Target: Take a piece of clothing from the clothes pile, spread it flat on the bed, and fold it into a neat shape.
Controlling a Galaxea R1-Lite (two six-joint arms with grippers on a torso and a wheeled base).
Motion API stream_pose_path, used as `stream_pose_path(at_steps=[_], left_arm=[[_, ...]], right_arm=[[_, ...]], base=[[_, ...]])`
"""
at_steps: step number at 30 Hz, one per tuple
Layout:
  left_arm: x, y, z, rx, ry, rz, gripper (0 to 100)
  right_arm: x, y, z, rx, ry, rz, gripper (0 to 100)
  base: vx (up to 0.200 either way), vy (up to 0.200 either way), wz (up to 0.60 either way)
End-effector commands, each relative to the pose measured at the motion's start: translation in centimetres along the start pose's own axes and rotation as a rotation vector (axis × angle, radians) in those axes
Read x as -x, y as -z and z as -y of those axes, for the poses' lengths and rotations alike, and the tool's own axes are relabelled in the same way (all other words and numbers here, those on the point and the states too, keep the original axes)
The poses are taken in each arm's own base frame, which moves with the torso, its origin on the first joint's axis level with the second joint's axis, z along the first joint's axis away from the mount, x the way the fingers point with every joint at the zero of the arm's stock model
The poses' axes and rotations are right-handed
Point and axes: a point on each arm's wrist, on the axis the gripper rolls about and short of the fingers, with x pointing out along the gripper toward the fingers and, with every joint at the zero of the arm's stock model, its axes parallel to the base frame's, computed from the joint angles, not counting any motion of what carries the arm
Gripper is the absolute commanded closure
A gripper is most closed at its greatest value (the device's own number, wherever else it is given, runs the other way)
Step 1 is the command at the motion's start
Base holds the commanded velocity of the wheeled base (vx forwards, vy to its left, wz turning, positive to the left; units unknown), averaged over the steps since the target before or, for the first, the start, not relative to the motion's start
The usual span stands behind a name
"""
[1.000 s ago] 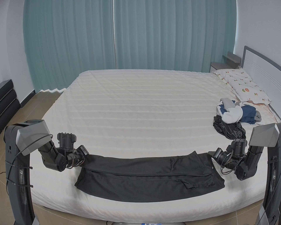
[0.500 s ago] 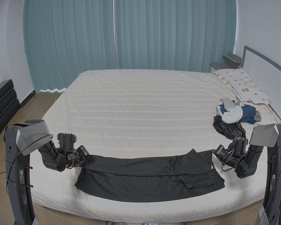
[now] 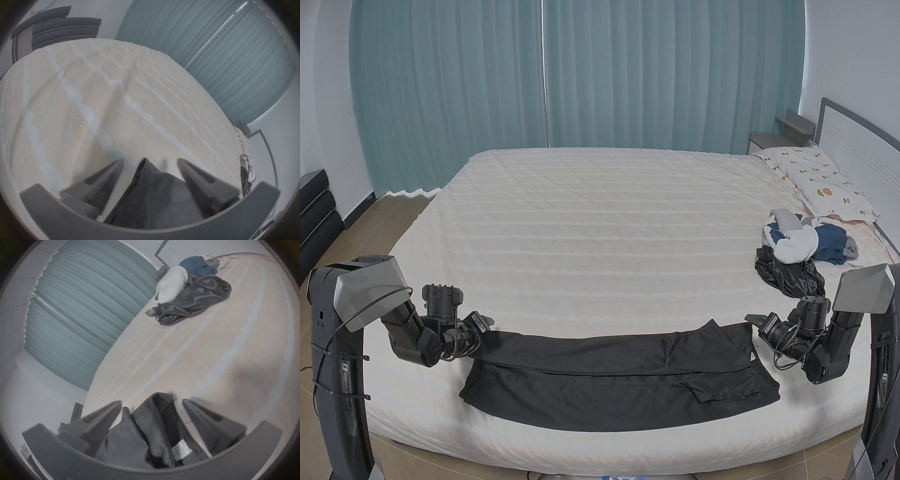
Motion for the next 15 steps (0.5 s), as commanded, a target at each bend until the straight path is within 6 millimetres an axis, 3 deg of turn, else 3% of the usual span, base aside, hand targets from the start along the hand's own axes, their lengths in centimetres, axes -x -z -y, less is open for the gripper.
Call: stream_pose_path(at_steps=[1,4,7,15], left_arm=[[0.1,0.0,-0.1,0.003,0.002,0.001,0],[0.1,-0.2,-0.1,0.012,0.002,0.005,0],[0.2,-0.5,-0.2,0.046,0.003,0.013,0],[0.5,-0.8,0.0,0.091,0.010,0.021,0]], right_arm=[[3.7,-1.3,-2.1,0.036,-0.044,0.064,0],[4.9,-1.6,-3.5,0.073,-0.080,0.071,0],[4.7,-0.4,-4.7,0.101,-0.102,0.023,0],[3.7,2.8,-5.1,0.231,-0.088,-0.100,0]], base=[[0.000,0.000,0.00],[0.000,0.000,0.00],[0.000,0.000,0.00],[0.000,0.000,0.00]])
